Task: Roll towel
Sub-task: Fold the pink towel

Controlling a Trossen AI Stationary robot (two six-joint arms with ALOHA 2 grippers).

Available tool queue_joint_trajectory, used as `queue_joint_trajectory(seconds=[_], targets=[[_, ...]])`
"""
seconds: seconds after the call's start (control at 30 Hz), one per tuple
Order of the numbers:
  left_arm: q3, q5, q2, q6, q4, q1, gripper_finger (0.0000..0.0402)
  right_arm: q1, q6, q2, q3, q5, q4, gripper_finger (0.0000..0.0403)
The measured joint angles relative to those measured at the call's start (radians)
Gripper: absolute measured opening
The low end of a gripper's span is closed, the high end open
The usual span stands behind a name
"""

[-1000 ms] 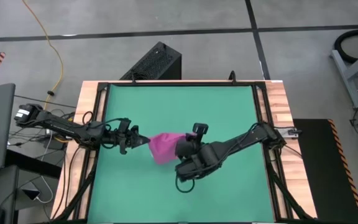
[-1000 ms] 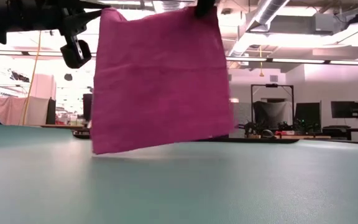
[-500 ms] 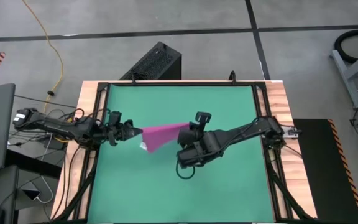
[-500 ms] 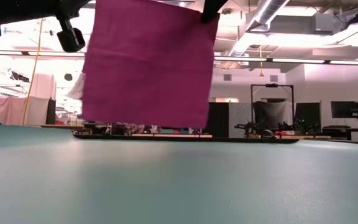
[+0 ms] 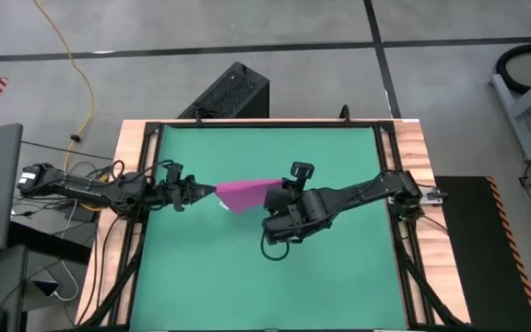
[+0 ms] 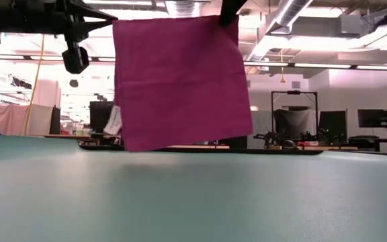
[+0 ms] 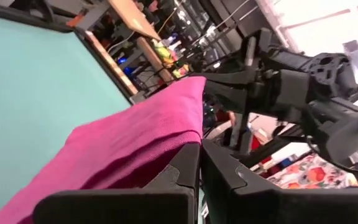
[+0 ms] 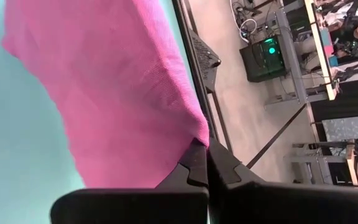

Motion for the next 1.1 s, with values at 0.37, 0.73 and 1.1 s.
queue_joint_trajectory(seconds=[0.37, 0.73, 1.1], targets=[[0.0, -0.006, 0.024, -0.17, 0.09, 0.024, 0.0, -0.048, 0.002, -0.001, 0.0, 0.0, 0.0, 0.0003], [0.0, 0.218, 0.042, -0.31, -0.025, 0.321, 0.0, -0.222, -0.21, -0.001, 0.0, -0.138, 0.205, 0.0003], [0.044, 0.612, 0.248, -0.306, 0.088, 0.88, 0.0, -0.445, -0.495, 0.0, 0.0, -0.293, 0.536, 0.0003]])
